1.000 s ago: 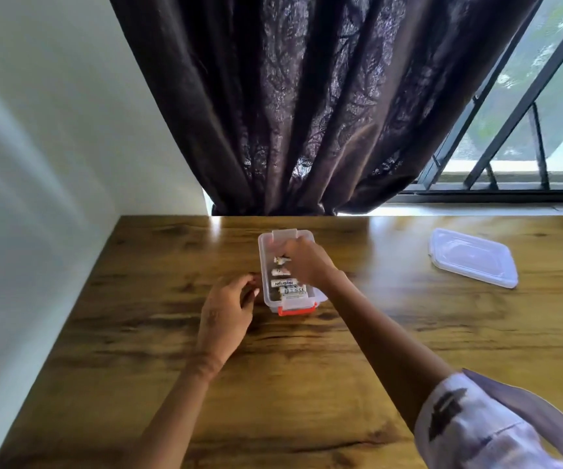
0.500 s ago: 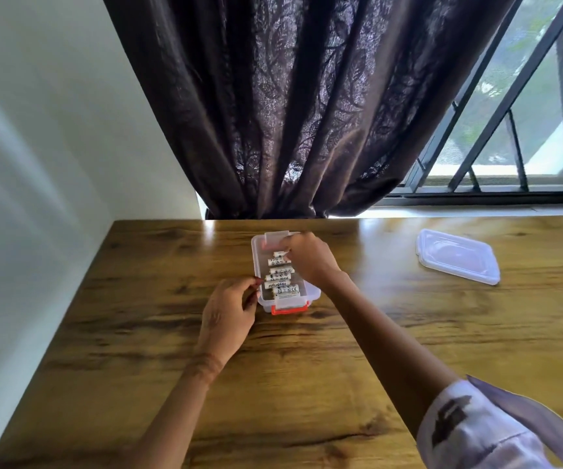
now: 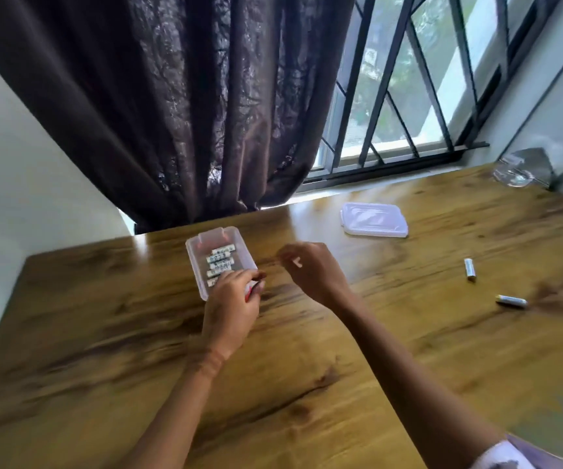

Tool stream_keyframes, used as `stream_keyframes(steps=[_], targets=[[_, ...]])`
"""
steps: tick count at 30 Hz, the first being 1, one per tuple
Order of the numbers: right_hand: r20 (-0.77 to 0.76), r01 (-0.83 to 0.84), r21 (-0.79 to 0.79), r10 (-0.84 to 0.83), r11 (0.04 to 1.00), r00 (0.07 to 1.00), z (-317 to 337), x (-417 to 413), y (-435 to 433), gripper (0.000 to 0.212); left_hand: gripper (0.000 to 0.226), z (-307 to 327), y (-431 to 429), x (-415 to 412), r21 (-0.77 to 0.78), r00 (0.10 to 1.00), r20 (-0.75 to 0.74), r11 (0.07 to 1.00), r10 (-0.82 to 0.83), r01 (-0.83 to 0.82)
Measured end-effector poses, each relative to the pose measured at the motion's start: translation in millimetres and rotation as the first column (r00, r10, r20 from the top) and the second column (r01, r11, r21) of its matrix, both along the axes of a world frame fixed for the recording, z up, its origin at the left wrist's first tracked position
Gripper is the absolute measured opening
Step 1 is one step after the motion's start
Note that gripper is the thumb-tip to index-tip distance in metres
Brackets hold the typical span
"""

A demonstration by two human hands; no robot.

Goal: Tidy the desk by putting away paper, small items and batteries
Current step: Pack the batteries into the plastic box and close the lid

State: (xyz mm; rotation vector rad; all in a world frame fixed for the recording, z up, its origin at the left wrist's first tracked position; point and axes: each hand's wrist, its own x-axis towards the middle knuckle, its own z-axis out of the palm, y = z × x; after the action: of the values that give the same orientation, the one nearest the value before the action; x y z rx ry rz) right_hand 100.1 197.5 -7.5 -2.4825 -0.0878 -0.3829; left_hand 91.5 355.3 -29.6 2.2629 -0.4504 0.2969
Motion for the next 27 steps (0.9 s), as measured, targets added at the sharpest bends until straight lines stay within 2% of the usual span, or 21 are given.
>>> stream_keyframes(steps=[6,10,17,21,27], targets=[[0.031,0.123,0.178,-0.131,0.976,0.991,1.3,-43.1,-57.4,0.009,0.019,-1.0,-55.2,-12.6,0.049,0.992,0.024,0.991,-0.126,0.125],[-0.002,0.213,0.195,-0.217,0.957,0.976,-7.6,-71.4,-115.9,0.01,0.022,2.0,-112.6,-24.7,0.05,0.984,0.022,0.983,-0.177,0.176],[-0.077,0.378,0.016,-0.375,0.926,0.924,-31.9,-123.2,-236.9,0.014,0.018,-15.0,-226.3,-39.2,0.07,0.959,-0.043,0.956,-0.281,0.283],[-0.13,0.451,-0.123,-0.465,0.884,0.876,-49.9,-143.4,-302.6,0.03,0.022,-22.7,-285.6,-48.7,0.079,0.94,-0.095,0.939,-0.328,0.335],[-0.254,0.417,-0.2,-0.458,0.887,0.852,-64.1,-154.2,-349.8,0.041,0.024,-23.7,-345.8,-56.2,0.081,0.918,-0.207,0.929,-0.339,0.361]])
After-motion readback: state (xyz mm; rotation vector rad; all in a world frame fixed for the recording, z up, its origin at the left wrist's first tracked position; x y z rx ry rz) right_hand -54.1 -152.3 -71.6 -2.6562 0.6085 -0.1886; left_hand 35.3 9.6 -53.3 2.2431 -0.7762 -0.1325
